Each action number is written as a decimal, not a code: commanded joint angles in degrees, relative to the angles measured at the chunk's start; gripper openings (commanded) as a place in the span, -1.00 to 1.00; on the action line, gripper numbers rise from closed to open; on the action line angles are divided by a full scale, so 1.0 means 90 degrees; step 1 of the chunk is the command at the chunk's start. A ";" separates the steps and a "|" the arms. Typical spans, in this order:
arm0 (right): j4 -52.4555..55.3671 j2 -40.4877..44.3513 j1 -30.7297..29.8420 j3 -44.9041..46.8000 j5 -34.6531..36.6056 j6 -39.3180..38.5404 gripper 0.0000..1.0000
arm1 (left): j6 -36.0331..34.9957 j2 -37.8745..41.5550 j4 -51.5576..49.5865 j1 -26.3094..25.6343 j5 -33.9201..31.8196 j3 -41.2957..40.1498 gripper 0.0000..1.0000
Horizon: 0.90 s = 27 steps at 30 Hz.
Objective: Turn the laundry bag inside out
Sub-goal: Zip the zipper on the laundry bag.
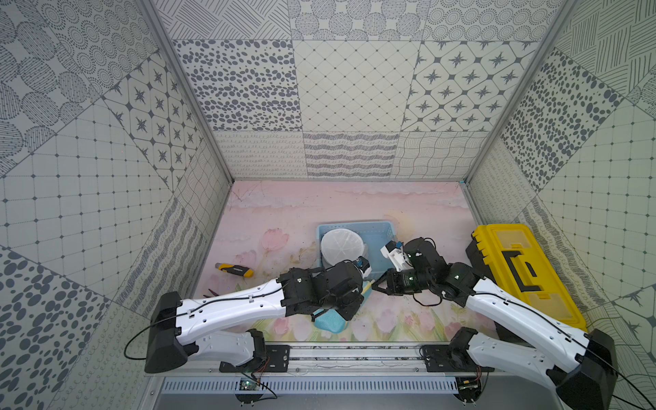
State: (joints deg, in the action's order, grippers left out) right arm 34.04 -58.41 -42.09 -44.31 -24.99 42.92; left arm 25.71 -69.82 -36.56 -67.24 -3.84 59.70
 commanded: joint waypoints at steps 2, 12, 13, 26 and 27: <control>-0.0063 -0.0011 0.0467 0.0384 0.0329 -0.0122 -1.00 | -0.0290 0.0388 0.0063 0.0070 0.0731 -0.0134 -1.00; -0.0052 0.0114 0.0670 0.0928 0.0327 0.0147 -1.00 | 0.0171 0.1204 0.0764 0.0493 0.1157 -0.0893 -1.00; -0.0052 0.0172 0.0672 0.0917 0.0267 0.0165 -1.00 | 0.0302 0.1192 0.0816 0.0582 0.1193 -0.0999 -1.00; 0.0046 0.0429 -0.0052 0.0494 0.0646 0.0686 -1.00 | 0.0102 0.0965 -0.0505 0.1265 0.0431 -0.0449 0.27; 0.0046 0.0463 -0.0112 0.0486 0.0735 0.0742 -1.00 | -0.0017 0.0953 -0.0626 0.1251 0.0318 -0.0316 0.29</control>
State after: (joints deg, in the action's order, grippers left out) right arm 35.03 -55.59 -41.80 -38.11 -21.41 47.37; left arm 29.43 -60.55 -35.79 -56.36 3.53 52.38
